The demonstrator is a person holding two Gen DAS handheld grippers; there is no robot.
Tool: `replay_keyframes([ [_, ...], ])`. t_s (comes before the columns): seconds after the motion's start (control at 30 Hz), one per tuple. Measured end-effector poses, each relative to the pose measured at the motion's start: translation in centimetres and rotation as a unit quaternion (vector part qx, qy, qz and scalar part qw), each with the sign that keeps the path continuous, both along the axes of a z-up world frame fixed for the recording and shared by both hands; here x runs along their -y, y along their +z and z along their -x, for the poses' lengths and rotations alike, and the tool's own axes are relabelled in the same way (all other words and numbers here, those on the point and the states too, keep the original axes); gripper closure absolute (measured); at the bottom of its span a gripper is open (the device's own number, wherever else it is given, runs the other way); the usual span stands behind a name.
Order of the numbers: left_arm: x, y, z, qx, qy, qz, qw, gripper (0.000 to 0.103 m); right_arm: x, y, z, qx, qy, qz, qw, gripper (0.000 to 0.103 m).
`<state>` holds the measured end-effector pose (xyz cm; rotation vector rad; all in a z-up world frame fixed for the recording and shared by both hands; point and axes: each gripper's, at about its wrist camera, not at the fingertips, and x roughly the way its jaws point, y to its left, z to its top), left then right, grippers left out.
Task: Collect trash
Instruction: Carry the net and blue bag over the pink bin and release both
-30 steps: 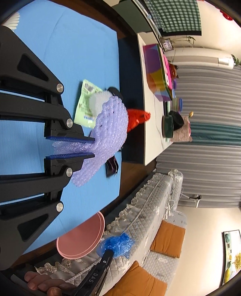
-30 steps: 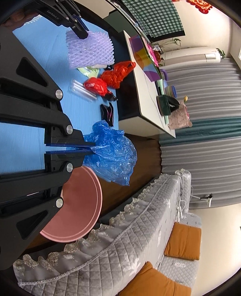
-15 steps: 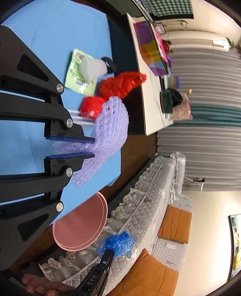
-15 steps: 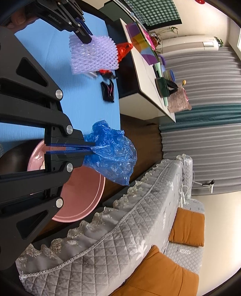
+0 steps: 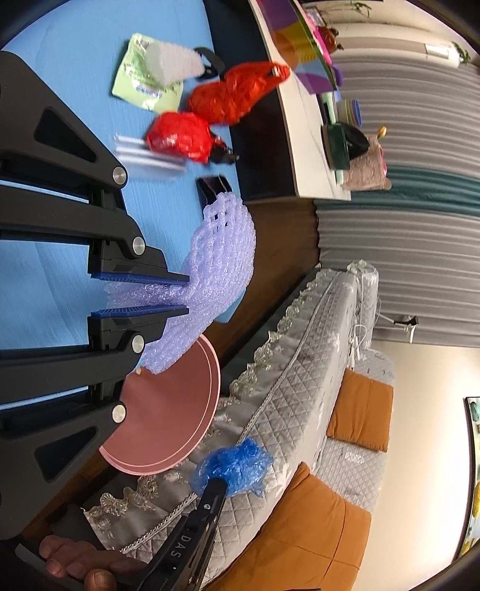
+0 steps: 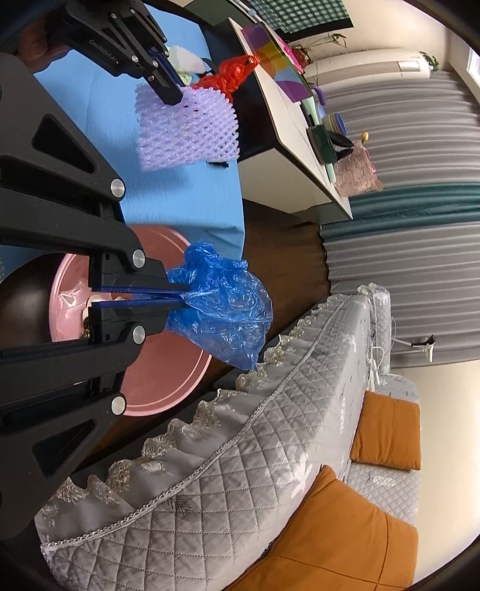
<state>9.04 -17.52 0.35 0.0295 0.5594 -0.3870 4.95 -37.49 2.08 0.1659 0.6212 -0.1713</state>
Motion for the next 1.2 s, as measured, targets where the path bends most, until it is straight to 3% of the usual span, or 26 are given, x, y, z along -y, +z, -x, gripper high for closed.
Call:
replay_keyframes([
  [0.73,4.6,-1.7,-3.0,-0.014,-0.075,0.020,0.9969,0.092,2.1,-1.9,-1.8,-0.023,-0.025,-0.007,0.999,0.100],
  [1.2,8.7,-3.4,-3.9,-0.031,-0.134,0.000,0.9904,0.092,4.6,-2.6,-1.9,-0.028,-0.048,-0.023,0.998,0.100],
])
